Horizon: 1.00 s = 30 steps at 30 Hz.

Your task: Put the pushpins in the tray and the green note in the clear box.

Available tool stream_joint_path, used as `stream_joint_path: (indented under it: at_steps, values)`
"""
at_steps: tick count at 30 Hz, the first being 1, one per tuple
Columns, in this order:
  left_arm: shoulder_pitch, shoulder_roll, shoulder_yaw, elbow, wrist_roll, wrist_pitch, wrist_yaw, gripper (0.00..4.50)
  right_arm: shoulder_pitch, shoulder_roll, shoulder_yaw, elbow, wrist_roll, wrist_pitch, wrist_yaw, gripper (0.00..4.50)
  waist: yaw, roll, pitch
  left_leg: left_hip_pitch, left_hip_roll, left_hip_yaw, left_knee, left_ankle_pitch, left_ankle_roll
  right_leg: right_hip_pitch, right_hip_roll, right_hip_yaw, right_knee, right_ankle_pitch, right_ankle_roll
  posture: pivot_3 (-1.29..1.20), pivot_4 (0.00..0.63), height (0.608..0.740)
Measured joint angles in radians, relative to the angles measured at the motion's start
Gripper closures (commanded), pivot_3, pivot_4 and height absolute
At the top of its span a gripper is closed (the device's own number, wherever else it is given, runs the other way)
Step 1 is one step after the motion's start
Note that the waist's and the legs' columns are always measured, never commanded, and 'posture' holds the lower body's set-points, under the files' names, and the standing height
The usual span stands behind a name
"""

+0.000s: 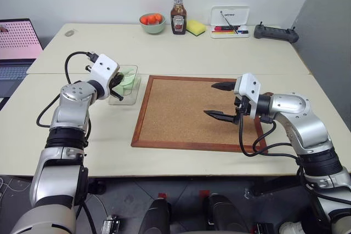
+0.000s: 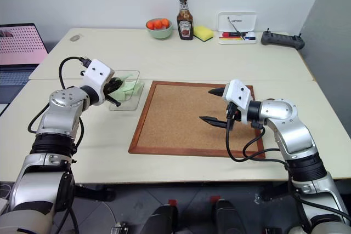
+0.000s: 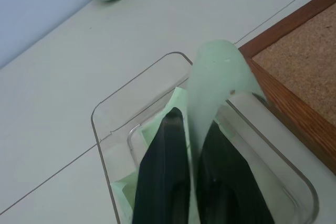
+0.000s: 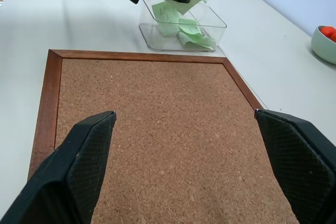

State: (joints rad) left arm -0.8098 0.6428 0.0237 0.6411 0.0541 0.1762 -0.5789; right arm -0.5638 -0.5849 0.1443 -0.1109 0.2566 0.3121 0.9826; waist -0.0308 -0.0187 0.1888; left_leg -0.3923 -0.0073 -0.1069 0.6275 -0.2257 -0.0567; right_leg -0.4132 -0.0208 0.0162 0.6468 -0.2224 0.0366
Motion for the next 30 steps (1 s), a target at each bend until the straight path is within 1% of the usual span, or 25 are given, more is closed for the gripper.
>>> stream_joint_path:
  at_steps: [2,11,12,13,15,20,23,27,30]
  values:
    - [-0.011,0.000,0.001,0.010,0.006,-0.010,0.013,2.85,0.003,0.000,0.000,-0.002,0.000,0.000,0.000,0.00,0.000,0.000,0.000,0.000,0.000,0.000,0.000,0.000,0.000,0.000,0.000,0.000,0.000,0.000,0.000,0.00,0.150,0.740]
    - [-0.014,0.000,0.001,0.030,0.010,-0.012,0.025,1.17,0.009,0.001,0.000,-0.003,0.000,0.000,-0.001,0.00,-0.001,0.000,0.000,0.000,0.000,0.000,0.000,0.000,0.000,0.000,0.000,0.000,0.001,0.000,0.000,0.00,0.150,0.740]
    - [-0.014,0.000,0.001,0.030,0.010,-0.011,0.026,1.06,0.009,0.002,0.000,-0.003,0.000,0.000,-0.002,0.00,-0.001,0.000,0.000,0.000,0.000,0.000,0.000,0.000,0.000,0.000,0.000,0.000,0.001,0.000,0.000,0.00,0.150,0.740]
    - [-0.014,0.000,0.001,0.030,0.010,-0.010,0.030,0.79,0.009,0.003,0.000,-0.003,0.000,0.000,-0.002,0.00,-0.001,0.000,0.000,0.000,0.000,0.000,0.000,0.000,0.000,0.000,0.000,0.000,0.001,0.000,0.000,0.00,0.150,0.740]
    - [-0.014,0.000,0.003,0.027,0.009,-0.009,0.044,0.41,0.009,0.004,0.000,-0.003,0.000,0.000,-0.003,0.00,-0.001,0.000,0.000,0.000,0.000,0.000,0.000,0.000,0.000,0.000,0.000,0.000,0.001,0.000,0.000,0.00,0.150,0.740]
    - [-0.003,0.006,0.009,-0.057,0.003,0.015,0.042,0.41,0.015,0.006,-0.003,-0.005,0.001,0.002,-0.021,0.00,-0.001,0.000,0.000,0.000,0.000,0.000,0.000,0.000,0.000,0.000,0.000,0.000,0.001,0.000,0.000,0.00,0.150,0.740]
    - [0.026,0.012,0.034,-0.142,-0.024,0.083,0.030,0.41,0.045,0.006,-0.005,-0.013,0.001,0.009,-0.032,0.00,-0.001,0.000,0.000,0.000,0.000,0.000,0.000,0.000,0.000,0.000,0.000,0.000,0.001,0.000,0.000,0.00,0.150,0.740]
    - [0.055,-0.004,0.088,-0.250,-0.121,0.209,0.002,0.41,0.068,0.008,-0.025,-0.034,0.006,0.023,-0.064,0.00,-0.002,0.000,0.000,0.000,0.000,0.000,0.001,0.000,0.000,0.000,0.000,0.000,0.001,0.000,0.000,0.00,0.150,0.740]
    - [0.092,-0.012,0.101,-0.410,-0.198,0.283,-0.046,0.41,0.091,0.033,-0.068,-0.051,0.014,0.031,-0.120,0.00,-0.002,0.000,0.000,0.000,0.000,0.000,0.001,0.000,0.000,0.000,-0.001,0.001,0.001,0.000,0.000,0.00,0.150,0.740]
